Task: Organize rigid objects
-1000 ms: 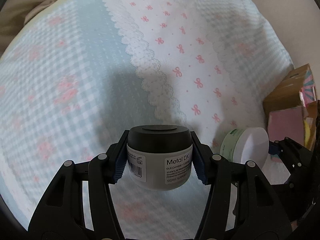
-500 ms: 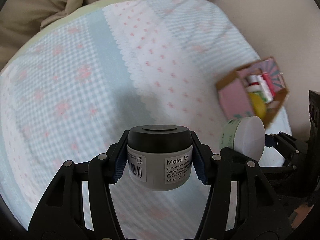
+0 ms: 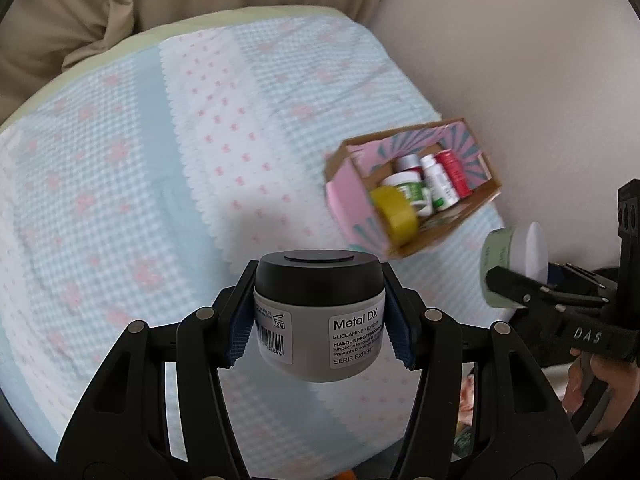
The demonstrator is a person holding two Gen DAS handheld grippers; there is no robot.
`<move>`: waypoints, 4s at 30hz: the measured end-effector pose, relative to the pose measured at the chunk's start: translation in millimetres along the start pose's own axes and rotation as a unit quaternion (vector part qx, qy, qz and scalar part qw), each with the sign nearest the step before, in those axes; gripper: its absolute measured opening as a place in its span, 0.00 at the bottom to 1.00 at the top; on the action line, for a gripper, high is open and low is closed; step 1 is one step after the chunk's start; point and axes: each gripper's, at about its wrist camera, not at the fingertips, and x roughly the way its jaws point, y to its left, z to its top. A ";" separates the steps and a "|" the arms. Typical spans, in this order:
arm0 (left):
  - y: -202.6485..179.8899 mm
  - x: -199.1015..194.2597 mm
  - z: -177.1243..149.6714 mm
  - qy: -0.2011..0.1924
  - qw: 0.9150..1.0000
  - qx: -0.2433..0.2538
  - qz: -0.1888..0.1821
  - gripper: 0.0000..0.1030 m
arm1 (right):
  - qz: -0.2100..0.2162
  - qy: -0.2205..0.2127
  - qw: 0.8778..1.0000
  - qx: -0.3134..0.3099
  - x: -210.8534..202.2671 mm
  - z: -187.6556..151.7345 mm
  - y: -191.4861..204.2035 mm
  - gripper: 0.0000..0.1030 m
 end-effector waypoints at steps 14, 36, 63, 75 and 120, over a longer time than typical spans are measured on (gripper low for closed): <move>-96.7 59.9 55.1 -0.013 0.998 -0.060 0.010 0.51 | -0.001 0.000 1.000 -0.017 -11.4 64.3 -144.5 0.67; -104.5 238.6 118.2 0.086 0.989 -0.107 0.058 0.52 | 0.020 0.068 0.996 -0.060 103.0 135.6 -214.1 0.67; -94.5 189.8 105.7 0.079 0.989 -0.082 0.097 1.00 | -0.003 0.037 0.992 -0.123 88.8 118.8 -211.2 1.00; -99.7 131.6 88.5 0.025 0.992 -0.087 0.088 1.00 | -0.009 0.004 0.991 -0.132 50.4 106.9 -188.1 1.00; -53.4 -251.3 -105.0 -0.298 0.927 -0.105 0.202 1.00 | 0.009 -0.245 0.946 -0.209 -203.1 -16.0 55.6 1.00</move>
